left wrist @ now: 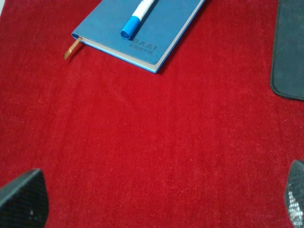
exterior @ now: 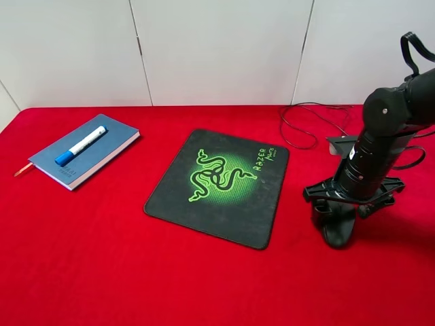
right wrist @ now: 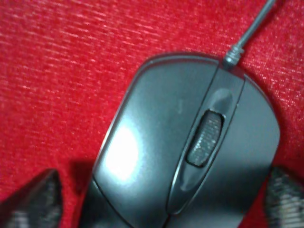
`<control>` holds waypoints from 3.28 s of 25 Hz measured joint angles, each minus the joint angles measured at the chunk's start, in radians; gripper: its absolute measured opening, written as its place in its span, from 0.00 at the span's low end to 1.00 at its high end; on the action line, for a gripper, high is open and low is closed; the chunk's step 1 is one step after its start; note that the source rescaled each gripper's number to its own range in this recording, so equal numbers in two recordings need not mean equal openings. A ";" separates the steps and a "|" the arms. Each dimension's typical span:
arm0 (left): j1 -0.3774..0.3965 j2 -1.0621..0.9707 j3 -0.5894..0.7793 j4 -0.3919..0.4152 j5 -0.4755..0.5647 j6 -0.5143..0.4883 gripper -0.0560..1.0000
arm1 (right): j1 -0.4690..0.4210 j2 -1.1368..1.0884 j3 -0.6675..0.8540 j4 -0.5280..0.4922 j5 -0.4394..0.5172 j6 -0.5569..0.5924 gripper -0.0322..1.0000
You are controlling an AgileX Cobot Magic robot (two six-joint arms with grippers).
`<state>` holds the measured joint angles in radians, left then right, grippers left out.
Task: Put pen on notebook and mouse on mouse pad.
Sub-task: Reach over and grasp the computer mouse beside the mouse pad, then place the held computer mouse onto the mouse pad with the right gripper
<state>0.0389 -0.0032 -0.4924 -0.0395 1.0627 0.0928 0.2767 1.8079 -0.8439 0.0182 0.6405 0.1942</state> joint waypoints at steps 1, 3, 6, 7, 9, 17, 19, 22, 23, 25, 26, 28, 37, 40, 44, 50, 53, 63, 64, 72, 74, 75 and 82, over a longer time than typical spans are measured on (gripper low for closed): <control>0.000 0.000 0.000 0.000 0.000 0.000 1.00 | 0.000 0.000 0.000 0.000 0.001 0.000 0.29; 0.000 0.000 0.000 0.000 0.000 0.000 1.00 | 0.000 0.000 0.000 0.000 0.002 0.000 0.06; 0.000 0.000 0.000 0.000 0.000 0.000 1.00 | 0.000 0.000 0.000 0.000 0.001 0.000 0.05; 0.000 0.000 0.000 0.000 0.000 0.000 1.00 | 0.000 0.000 0.000 0.000 0.001 0.000 0.05; 0.000 0.000 0.000 0.000 0.000 0.000 1.00 | 0.000 0.000 0.000 0.000 0.001 0.000 0.04; 0.000 0.000 0.000 0.000 0.000 0.000 1.00 | 0.000 0.000 -0.001 0.000 -0.001 0.000 0.04; 0.000 0.000 0.000 0.000 0.000 0.000 1.00 | 0.000 -0.002 -0.013 0.000 0.016 0.000 0.04; 0.000 0.000 0.000 0.000 0.000 0.000 1.00 | 0.001 -0.028 -0.063 0.009 0.084 0.000 0.03; 0.000 0.000 0.000 0.000 0.000 0.000 1.00 | 0.001 -0.042 -0.086 0.016 0.105 0.000 0.03; 0.000 0.000 0.000 0.000 0.000 0.000 1.00 | 0.001 -0.068 -0.130 0.037 0.149 0.000 0.03; 0.000 0.000 0.000 0.000 0.000 0.000 1.00 | 0.001 -0.078 -0.155 0.047 0.173 0.000 0.03; 0.000 0.000 0.000 0.000 0.000 0.000 1.00 | 0.009 -0.086 -0.206 0.057 0.221 -0.001 0.03; 0.000 0.000 0.000 0.000 0.000 0.000 1.00 | 0.138 -0.086 -0.366 0.070 0.328 0.030 0.03; 0.000 0.000 0.000 0.000 0.000 0.000 1.00 | 0.179 -0.086 -0.403 0.071 0.333 0.058 0.03; 0.000 0.000 0.000 0.000 0.000 0.000 1.00 | 0.220 -0.076 -0.450 0.072 0.342 0.105 0.03; 0.000 0.000 0.000 0.000 0.000 0.000 1.00 | 0.287 0.026 -0.541 0.071 0.379 0.143 0.03; 0.000 0.000 0.000 0.000 0.000 0.000 1.00 | 0.329 0.087 -0.600 0.071 0.381 0.164 0.03; 0.000 0.000 0.000 0.000 0.000 0.000 1.00 | 0.429 0.326 -0.835 0.069 0.397 0.218 0.03; 0.000 0.000 0.000 0.000 0.000 0.000 1.00 | 0.431 0.348 -0.857 0.068 0.397 0.223 0.03; 0.000 0.000 0.000 0.000 0.000 0.000 1.00 | 0.432 0.443 -0.923 -0.060 0.397 0.261 0.03; 0.000 0.000 0.000 0.000 0.000 0.000 1.00 | 0.432 0.453 -0.924 -0.091 0.397 0.265 0.03; 0.000 0.000 0.000 0.000 0.000 0.000 1.00 | 0.432 0.457 -0.924 -0.102 0.397 0.265 0.03; 0.000 0.000 0.000 0.000 0.000 0.000 1.00 | 0.432 0.469 -0.924 -0.108 0.390 0.265 0.03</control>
<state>0.0389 -0.0032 -0.4924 -0.0395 1.0627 0.0928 0.7084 2.2769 -1.7678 -0.0898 1.0303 0.4589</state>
